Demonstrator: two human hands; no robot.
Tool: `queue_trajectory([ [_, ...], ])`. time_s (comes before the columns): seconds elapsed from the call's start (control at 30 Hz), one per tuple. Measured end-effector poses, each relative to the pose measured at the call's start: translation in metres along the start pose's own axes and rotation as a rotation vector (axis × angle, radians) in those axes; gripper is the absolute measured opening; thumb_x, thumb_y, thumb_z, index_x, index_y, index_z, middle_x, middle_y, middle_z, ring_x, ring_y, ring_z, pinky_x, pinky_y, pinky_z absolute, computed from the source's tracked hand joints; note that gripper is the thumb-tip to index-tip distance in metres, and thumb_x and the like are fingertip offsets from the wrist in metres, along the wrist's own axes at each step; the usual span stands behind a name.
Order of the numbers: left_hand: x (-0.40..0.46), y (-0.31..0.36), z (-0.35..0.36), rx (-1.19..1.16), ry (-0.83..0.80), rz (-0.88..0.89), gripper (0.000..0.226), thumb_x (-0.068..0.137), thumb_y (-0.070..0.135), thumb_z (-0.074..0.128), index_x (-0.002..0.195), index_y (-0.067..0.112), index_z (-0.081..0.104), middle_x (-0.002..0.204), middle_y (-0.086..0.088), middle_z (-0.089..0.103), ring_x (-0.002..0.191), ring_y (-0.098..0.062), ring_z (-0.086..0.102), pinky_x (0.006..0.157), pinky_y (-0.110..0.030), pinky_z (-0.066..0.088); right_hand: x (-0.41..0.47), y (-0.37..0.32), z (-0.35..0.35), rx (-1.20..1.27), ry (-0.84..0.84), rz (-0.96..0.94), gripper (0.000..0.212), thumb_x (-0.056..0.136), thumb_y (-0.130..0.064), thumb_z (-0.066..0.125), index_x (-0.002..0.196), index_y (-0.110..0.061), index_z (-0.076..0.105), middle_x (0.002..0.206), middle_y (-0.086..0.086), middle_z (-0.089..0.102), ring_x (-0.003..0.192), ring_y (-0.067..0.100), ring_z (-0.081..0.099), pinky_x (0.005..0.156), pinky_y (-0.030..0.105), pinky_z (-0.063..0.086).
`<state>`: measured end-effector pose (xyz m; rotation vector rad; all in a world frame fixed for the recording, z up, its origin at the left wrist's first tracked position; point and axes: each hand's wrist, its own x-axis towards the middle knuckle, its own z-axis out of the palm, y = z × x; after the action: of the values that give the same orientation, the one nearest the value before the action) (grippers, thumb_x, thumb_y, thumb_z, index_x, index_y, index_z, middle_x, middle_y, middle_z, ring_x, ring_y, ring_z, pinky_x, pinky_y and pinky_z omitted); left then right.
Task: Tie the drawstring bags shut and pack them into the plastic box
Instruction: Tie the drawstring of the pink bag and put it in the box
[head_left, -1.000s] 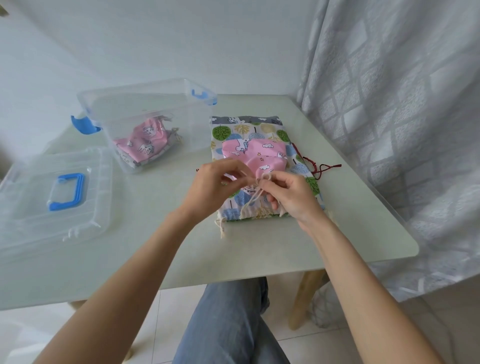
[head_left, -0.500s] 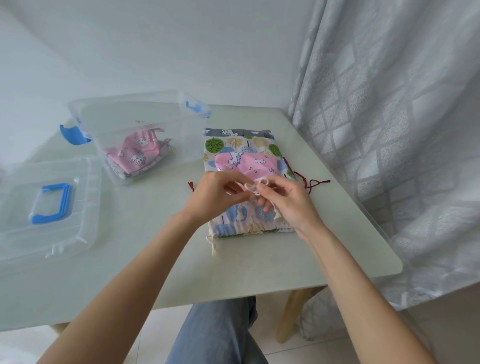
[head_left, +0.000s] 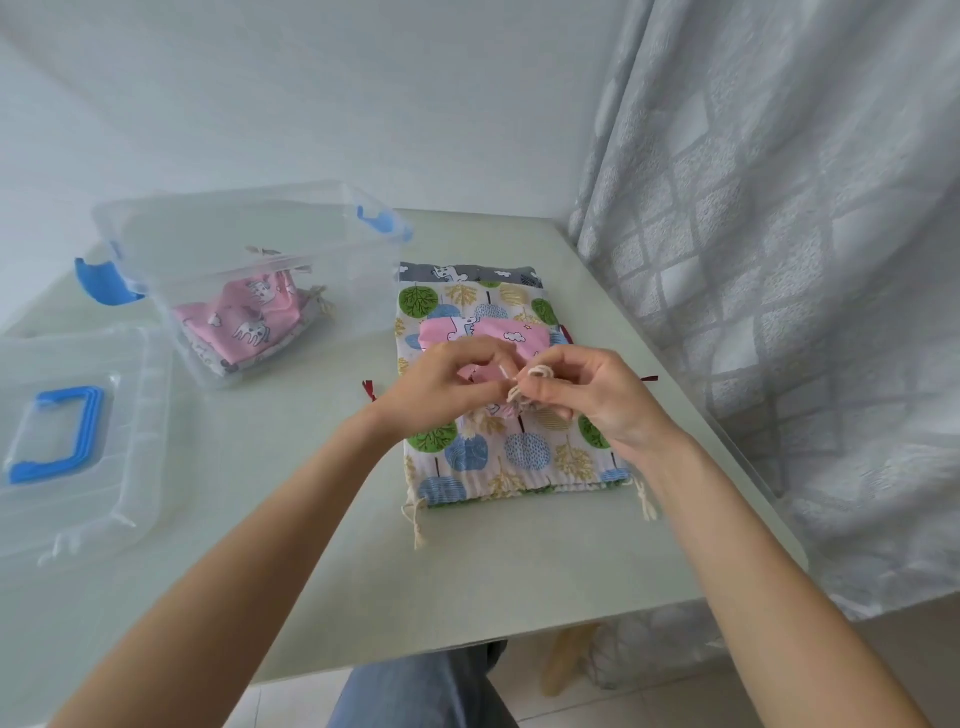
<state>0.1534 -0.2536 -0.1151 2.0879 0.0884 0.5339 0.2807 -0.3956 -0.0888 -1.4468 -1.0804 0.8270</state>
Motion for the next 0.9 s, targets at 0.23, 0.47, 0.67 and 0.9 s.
queue_trajectory([
  [0.23, 0.002, -0.006, 0.005, -0.040, 0.054, -0.130, 0.010, 0.084, 0.018, 0.065, 0.076, 0.013, 0.065, 0.063, -0.006, 0.061, 0.055, -0.012, 0.045, 0.056, -0.028, 0.036, 0.006, 0.007, 0.005, -0.599, 0.264, -0.301, 0.021, 0.072, -0.006, 0.075, 0.075, -0.025, 0.067, 0.070, -0.012, 0.065, 0.064, 0.005, 0.060, 0.063, 0.027, 0.051],
  [0.47, 0.000, 0.004, 0.004, -0.163, 0.196, -0.173, 0.025, 0.094, 0.025, 0.053, 0.080, 0.011, 0.069, 0.076, 0.000, 0.070, 0.070, -0.013, 0.066, 0.064, -0.029, 0.052, 0.003, 0.012, 0.012, -1.087, 0.511, -0.694, 0.011, 0.075, -0.008, 0.073, 0.082, -0.011, 0.064, 0.075, -0.003, 0.064, 0.071, 0.011, 0.056, 0.062, 0.021, 0.043],
  [0.67, -0.003, 0.005, -0.003, -0.322, 0.051, -0.132, 0.025, 0.089, 0.004, 0.057, 0.112, 0.011, 0.062, 0.085, 0.013, 0.072, 0.077, 0.001, 0.064, 0.069, -0.012, 0.047, 0.004, 0.017, 0.003, -0.978, 0.459, -0.846, 0.010, 0.080, -0.013, 0.073, 0.074, -0.007, 0.068, 0.069, 0.000, 0.066, 0.068, 0.014, 0.056, 0.078, 0.015, 0.041],
  [0.9, -0.001, 0.011, -0.016, -0.173, 0.027, -0.156, 0.012, 0.074, 0.018, 0.071, 0.084, 0.013, 0.068, 0.065, 0.005, 0.070, 0.061, -0.007, 0.065, 0.065, -0.019, 0.055, -0.004, 0.020, 0.001, -0.783, 0.376, -0.774, 0.015, 0.079, -0.023, 0.073, 0.076, -0.008, 0.072, 0.088, -0.004, 0.072, 0.083, 0.013, 0.067, 0.075, 0.029, 0.052],
])
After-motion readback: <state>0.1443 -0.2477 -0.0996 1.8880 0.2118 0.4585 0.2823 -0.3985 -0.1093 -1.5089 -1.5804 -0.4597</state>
